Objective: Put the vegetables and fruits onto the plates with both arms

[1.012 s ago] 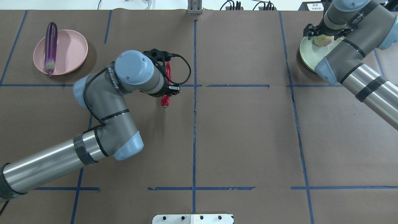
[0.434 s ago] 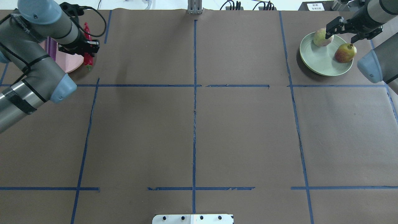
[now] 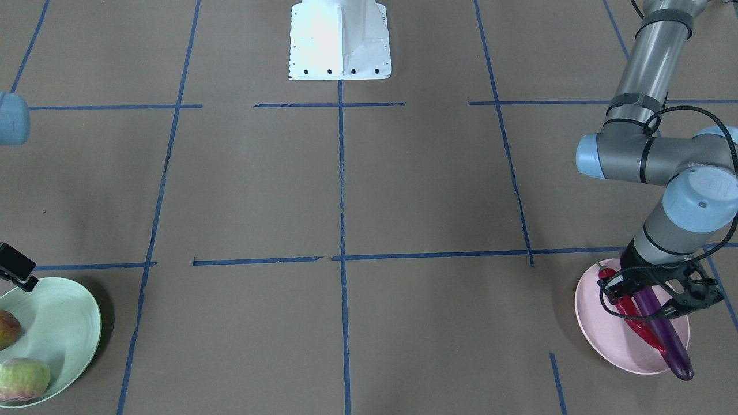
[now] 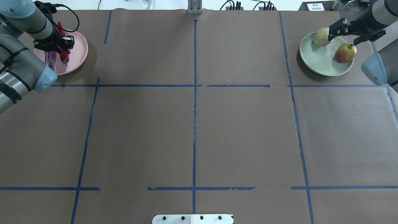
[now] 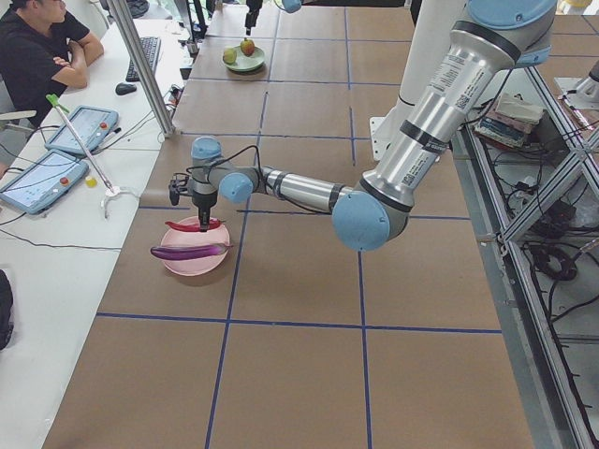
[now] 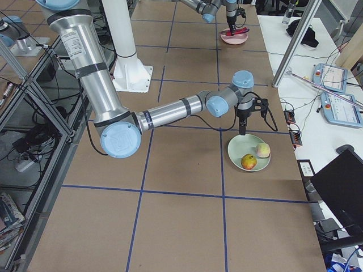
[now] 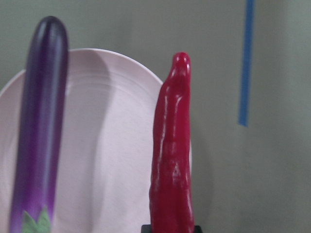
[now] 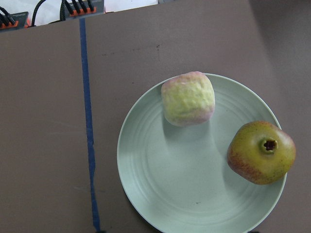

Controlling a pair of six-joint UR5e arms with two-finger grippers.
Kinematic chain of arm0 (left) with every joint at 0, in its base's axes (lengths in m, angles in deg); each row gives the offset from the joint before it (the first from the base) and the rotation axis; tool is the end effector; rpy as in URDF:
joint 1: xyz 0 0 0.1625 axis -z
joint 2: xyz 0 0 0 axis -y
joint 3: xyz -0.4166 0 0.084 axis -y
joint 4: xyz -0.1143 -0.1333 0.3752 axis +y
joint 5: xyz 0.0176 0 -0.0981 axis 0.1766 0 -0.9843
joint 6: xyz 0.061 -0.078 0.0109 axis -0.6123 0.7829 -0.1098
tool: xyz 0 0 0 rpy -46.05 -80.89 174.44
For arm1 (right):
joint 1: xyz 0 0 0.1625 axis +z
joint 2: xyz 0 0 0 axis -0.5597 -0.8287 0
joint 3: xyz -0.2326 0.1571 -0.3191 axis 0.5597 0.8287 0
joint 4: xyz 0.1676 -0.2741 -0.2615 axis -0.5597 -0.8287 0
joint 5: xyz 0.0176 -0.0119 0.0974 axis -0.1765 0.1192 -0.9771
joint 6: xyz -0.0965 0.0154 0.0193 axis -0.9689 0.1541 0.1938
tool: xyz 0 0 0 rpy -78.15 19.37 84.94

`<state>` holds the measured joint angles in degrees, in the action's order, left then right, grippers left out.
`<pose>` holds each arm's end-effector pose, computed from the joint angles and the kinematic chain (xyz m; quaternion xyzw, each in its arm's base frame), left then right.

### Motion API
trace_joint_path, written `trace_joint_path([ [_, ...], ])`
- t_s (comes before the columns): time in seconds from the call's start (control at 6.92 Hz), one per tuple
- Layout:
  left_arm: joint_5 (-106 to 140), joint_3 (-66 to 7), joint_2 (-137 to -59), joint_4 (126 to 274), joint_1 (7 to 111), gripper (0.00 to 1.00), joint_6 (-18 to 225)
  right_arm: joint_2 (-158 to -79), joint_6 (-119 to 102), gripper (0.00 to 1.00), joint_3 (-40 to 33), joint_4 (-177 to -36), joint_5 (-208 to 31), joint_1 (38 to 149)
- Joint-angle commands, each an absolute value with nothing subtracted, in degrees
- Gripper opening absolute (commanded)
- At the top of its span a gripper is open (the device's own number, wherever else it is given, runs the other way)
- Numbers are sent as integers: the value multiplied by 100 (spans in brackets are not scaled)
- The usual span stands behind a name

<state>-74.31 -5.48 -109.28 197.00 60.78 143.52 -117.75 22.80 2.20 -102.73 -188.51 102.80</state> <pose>0.2778 -0.6907 0.5007 0.0707 0.3199 -0.1575 0.9316 -0.1630 -0.6381 0.4480 0.0845 -0.3866 0.1263 0.9097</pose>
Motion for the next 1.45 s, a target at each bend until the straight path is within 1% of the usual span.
trace_joint_path([
  [0.0,-7517,-478,-10936,19862,6117,100,14089,-11791,2281,100,208,-10273,-18908,10285],
  [0.14,-7770,-487,-10875,20115,6135,100,14079,-11992,2281,100,51,-10273,-18917,10294],
  [0.29,-8042,-670,-10675,20292,6152,100,14079,-12394,2246,100,-324,-10299,-18926,10294],
  [0.58,-8526,-1974,-9816,20233,6301,100,14071,-12887,1389,100,-538,-10413,-19143,10801],
  [0.72,-8772,-2469,-9455,20215,6511,100,13818,-13073,653,100,-600,-10675,-19494,11274],
  [0.87,-8844,-2891,-8807,20232,6687,100,13094,-13370,-337,100,-844,-11295,-19671,11731],
  [1.01,-9019,-3183,-8383,20180,6906,100,12164,-13756,-1061,100,-1351,-12024,-19673,12031],
  [1.16,-9490,-3342,-8013,20023,7517,100,11154,-14030,-1355,100,-1931,-12866,-19673,12182],
  [1.3,-9704,-3352,-7870,19743,8046,100,10169,-14276,-1706,100,-2433,-13588,-19673,12184],
])
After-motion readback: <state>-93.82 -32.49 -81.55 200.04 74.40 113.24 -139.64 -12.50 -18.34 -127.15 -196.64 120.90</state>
